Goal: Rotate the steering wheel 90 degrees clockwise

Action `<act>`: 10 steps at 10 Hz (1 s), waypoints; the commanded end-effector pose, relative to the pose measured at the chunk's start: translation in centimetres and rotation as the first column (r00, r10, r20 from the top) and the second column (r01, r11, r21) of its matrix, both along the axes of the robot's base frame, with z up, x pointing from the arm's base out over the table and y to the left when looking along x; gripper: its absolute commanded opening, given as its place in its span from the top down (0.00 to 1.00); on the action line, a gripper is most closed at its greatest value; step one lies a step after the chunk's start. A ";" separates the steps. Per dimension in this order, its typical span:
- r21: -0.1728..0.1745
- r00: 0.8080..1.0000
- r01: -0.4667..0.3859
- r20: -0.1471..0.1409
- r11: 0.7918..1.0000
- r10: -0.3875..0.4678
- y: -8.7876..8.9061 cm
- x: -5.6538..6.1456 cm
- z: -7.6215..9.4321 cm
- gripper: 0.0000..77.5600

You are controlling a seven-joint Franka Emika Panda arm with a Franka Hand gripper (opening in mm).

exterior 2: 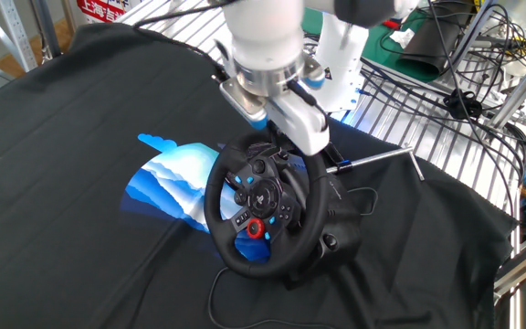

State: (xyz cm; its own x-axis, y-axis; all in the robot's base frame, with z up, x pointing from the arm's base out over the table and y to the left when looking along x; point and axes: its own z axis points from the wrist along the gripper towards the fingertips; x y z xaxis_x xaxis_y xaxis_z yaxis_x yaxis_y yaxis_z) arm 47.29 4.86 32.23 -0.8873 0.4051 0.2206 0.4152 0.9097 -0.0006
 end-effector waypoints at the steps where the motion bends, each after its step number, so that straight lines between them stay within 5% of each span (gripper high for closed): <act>1: -0.146 0.984 0.170 -0.031 0.975 -0.177 0.2 0.0 0.2 1.00; 3: -0.232 0.962 0.242 -0.071 0.942 -0.265 0.2 0.0 0.2 1.00; 5: -0.399 0.931 0.319 -0.039 0.860 -0.364 0.2 0.0 0.2 1.00; 10: -0.385 0.866 0.453 -0.022 0.804 -0.499 0.1 -0.2 0.0 1.00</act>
State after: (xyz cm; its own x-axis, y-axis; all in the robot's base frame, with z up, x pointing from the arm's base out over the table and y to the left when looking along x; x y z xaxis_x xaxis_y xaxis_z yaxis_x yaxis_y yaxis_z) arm 47.19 5.03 32.23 -0.6613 0.7413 0.1142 0.6887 0.6605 -0.2992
